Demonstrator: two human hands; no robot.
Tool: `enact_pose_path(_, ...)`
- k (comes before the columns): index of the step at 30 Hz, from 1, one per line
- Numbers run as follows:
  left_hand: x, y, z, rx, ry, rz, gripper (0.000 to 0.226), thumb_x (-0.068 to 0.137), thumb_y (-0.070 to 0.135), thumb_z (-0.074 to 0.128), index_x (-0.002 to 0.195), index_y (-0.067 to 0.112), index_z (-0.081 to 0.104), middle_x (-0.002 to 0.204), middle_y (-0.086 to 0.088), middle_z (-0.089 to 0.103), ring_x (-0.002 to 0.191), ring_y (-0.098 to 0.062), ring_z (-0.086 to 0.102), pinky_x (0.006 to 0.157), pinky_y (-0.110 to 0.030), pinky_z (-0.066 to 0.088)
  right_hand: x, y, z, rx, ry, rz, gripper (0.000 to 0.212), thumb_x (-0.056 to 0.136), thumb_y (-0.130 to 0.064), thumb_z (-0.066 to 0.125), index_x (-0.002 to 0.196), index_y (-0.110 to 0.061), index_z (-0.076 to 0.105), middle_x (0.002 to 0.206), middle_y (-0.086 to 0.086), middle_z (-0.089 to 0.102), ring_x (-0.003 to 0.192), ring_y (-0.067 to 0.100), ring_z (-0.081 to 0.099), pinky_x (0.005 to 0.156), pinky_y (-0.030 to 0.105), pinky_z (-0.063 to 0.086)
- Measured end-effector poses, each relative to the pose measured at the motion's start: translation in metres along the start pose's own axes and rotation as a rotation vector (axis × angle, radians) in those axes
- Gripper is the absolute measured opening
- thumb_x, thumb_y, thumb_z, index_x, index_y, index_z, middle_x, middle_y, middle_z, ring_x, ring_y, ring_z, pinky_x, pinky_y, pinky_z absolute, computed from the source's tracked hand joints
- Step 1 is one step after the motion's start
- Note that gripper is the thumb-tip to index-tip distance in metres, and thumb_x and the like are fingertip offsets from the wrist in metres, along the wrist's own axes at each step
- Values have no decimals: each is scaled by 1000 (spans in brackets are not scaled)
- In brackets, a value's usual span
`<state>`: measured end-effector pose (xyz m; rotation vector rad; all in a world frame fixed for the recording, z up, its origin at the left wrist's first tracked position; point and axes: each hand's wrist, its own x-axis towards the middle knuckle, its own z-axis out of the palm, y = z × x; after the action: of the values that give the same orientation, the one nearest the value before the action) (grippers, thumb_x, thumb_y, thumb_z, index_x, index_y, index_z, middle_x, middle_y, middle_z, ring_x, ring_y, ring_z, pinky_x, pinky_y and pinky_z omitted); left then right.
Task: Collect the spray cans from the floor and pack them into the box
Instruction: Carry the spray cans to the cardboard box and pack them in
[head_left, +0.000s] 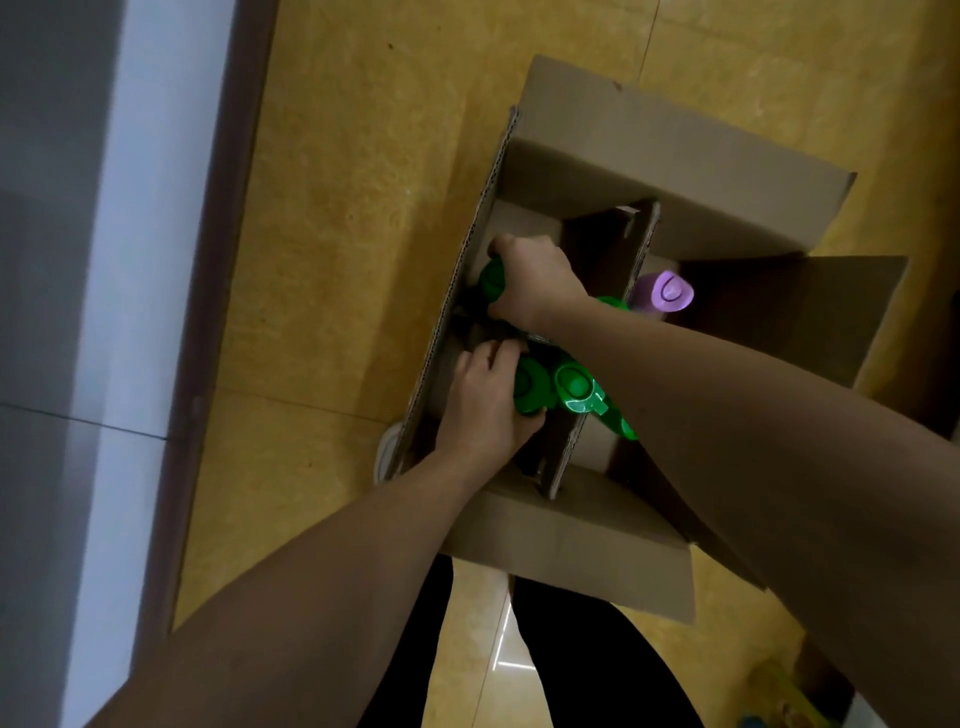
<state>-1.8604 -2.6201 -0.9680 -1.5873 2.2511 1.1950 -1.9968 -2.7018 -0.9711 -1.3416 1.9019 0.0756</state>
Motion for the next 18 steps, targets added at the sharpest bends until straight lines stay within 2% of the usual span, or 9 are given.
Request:
enact_pose_path(6,-5,0,10,14,-5,-3,68,75,28,86,132,20,50,136,-4,51,128,-23,41,102,-30,41,-2,0,10,-25,2,-29,56,82,-18,78,132,-11,54,117,13,62,108,30,61,84,37,52)
enact_pose_path(9,-10,0,11,3,-7,-18,68,74,27,87,131,20,50,134,-4,51,128,-23,42,102,-31,42,-7,6,8,-8,2,-46,68,83,-27,80,142,-13,48,123,11,61,114,29,59,91,38,50)
enact_pose_path(11,-16,1,11,-11,-9,-28,70,73,27,87,131,22,49,134,-3,51,129,-23,42,103,-33,42,-19,10,5,28,75,-58,69,86,-37,77,144,-14,47,128,11,59,121,29,54,99,39,46)
enact_pose_path(14,-23,8,14,-6,-30,-65,71,74,28,87,134,24,48,137,-1,50,131,-22,40,106,-34,40,-41,19,5,126,250,-30,56,93,-45,68,137,-14,54,127,7,61,123,26,51,99,34,42)
enact_pose_path(18,-32,16,21,-8,-44,-98,75,75,30,87,138,24,45,138,-1,49,130,-21,39,107,-34,39,-62,32,10,225,373,-23,46,97,-43,62,133,-14,60,125,5,64,123,23,51,99,30,39)
